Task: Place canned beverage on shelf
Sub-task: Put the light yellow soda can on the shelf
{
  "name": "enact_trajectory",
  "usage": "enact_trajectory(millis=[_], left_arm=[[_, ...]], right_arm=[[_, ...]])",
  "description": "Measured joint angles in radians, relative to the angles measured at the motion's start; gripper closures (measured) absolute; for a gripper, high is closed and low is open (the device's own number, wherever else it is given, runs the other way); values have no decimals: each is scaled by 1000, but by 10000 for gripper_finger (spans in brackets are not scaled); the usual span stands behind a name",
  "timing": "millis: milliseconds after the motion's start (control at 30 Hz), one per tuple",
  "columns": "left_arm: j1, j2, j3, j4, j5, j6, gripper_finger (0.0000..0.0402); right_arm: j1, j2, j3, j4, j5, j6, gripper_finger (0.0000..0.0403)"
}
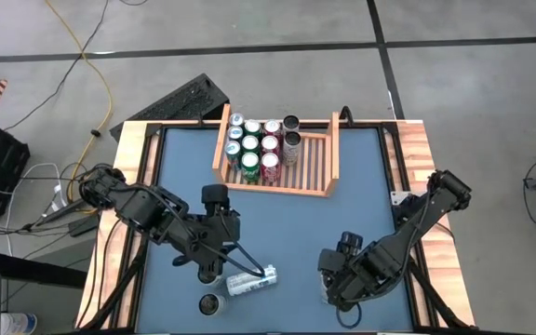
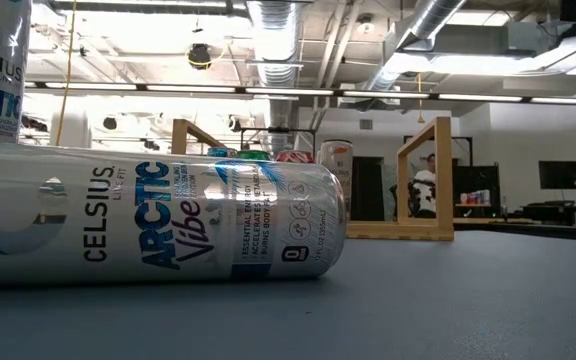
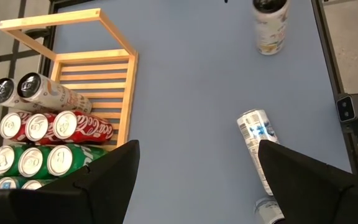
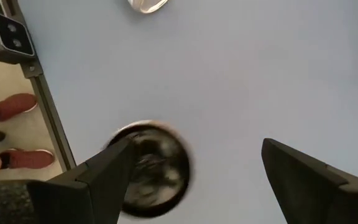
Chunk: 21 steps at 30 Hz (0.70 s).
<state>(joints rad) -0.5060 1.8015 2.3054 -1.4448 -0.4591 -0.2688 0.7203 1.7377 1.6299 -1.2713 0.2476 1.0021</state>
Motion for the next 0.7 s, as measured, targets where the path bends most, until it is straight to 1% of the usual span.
enact_trajectory(millis=[400, 533, 700], left_arm=[[0, 0, 0, 0, -1, 5, 85], [0, 0, 0, 0, -1, 15, 85], [0, 0, 0, 0, -1, 16, 85]], right_arm=[[26, -34, 7, 0, 17, 49, 60], [50, -54, 60, -3, 24, 56, 60], [96, -47, 109, 4, 30, 41, 60]])
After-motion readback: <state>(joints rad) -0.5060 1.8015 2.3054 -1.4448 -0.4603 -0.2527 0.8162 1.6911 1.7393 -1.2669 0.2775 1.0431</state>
